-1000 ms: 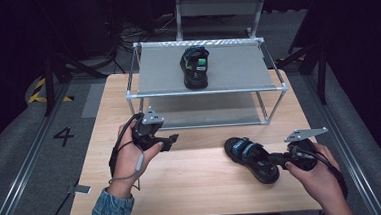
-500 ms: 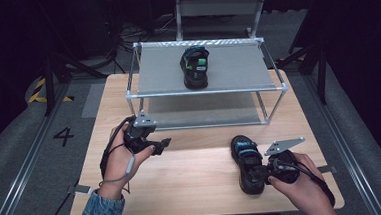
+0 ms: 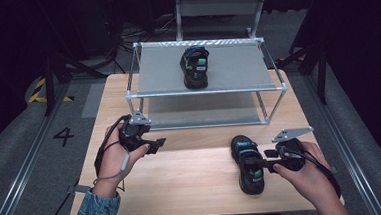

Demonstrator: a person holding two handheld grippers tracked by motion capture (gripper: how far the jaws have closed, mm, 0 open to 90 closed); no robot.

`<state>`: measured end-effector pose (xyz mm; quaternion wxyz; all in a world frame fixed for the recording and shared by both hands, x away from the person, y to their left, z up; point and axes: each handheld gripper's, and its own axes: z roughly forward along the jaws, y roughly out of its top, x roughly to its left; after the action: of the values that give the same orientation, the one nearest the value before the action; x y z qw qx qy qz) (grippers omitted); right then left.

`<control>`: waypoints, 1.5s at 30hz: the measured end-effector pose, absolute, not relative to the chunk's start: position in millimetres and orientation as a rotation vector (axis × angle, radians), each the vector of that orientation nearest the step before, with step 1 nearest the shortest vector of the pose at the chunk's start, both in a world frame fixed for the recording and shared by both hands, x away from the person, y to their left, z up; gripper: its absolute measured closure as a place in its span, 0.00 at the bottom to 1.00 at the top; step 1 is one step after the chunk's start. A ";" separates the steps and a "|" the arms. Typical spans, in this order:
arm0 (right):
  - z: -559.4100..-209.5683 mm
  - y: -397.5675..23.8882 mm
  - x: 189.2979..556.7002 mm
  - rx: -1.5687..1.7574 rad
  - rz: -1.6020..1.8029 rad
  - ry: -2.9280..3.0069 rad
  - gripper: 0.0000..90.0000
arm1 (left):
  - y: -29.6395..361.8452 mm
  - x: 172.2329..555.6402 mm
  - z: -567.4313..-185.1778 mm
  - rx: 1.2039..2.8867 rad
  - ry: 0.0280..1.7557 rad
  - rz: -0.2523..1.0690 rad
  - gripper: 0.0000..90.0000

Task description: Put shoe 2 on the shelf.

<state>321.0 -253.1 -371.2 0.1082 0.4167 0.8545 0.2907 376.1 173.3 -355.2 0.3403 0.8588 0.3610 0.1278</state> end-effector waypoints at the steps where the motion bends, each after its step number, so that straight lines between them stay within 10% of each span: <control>1: -374.3 -252.7 332.8 1.192 0.816 2.518 0.56 | 175.4 376.5 -355.3 2.235 0.946 0.332 0.35; 11: -396.8 -242.0 357.0 1.149 0.687 2.616 0.57 | 185.9 375.4 -355.5 2.224 0.960 0.329 0.34; 18: -399.2 -241.5 358.1 1.106 0.654 2.638 0.78 | 193.7 371.6 -355.9 2.217 0.982 0.356 0.35; 45: -323.2 -237.9 363.7 1.195 0.797 2.584 0.77 | 224.2 354.8 -360.0 2.171 1.086 0.368 0.35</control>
<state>363.7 -237.9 -323.2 0.0925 0.4023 0.8704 0.2684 354.8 224.2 -360.0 0.3364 0.8328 0.4164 0.1410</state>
